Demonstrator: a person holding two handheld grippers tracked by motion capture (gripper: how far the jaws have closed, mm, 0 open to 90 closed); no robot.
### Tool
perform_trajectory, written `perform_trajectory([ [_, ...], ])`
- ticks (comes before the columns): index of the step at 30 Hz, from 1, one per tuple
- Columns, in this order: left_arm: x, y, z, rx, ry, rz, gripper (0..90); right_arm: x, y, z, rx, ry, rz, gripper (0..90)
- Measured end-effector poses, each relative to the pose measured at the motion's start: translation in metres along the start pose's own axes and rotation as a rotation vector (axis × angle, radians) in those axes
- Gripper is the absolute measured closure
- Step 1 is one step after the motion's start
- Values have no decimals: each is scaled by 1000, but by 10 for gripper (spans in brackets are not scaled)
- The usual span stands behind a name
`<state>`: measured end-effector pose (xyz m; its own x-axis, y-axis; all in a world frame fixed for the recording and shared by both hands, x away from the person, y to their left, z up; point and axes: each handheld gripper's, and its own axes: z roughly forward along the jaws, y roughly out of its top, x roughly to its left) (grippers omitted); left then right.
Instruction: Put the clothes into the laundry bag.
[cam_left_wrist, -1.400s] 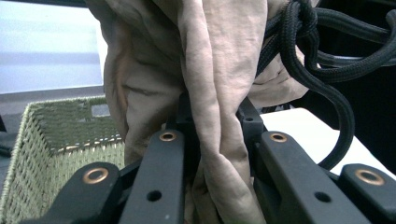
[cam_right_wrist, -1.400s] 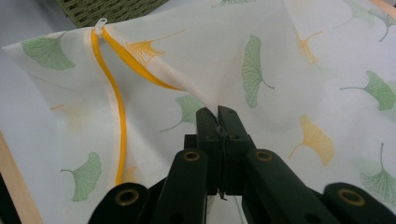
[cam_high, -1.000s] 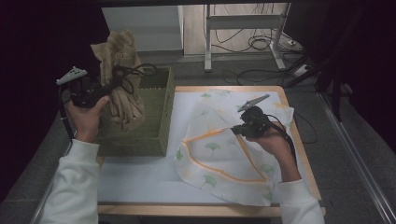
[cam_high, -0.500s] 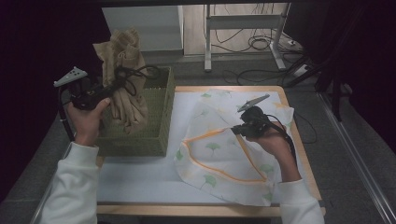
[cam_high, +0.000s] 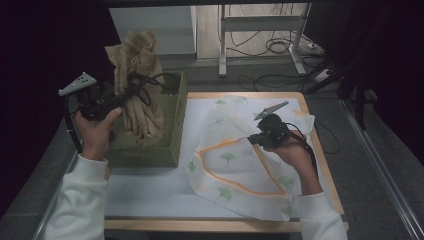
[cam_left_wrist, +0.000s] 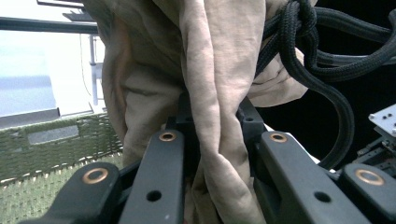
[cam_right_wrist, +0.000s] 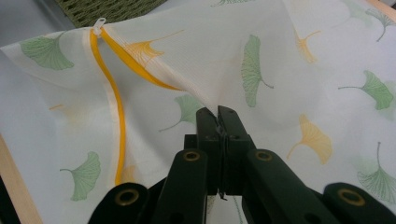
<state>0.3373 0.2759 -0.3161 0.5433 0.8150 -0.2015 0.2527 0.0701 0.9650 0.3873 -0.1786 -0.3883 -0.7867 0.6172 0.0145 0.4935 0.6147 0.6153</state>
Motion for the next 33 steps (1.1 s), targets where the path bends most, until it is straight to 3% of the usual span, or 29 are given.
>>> perform_trajectory([
  [33,-43,-4,-1,6,-163,23,770,0,0,0,3,0,2,876],
])
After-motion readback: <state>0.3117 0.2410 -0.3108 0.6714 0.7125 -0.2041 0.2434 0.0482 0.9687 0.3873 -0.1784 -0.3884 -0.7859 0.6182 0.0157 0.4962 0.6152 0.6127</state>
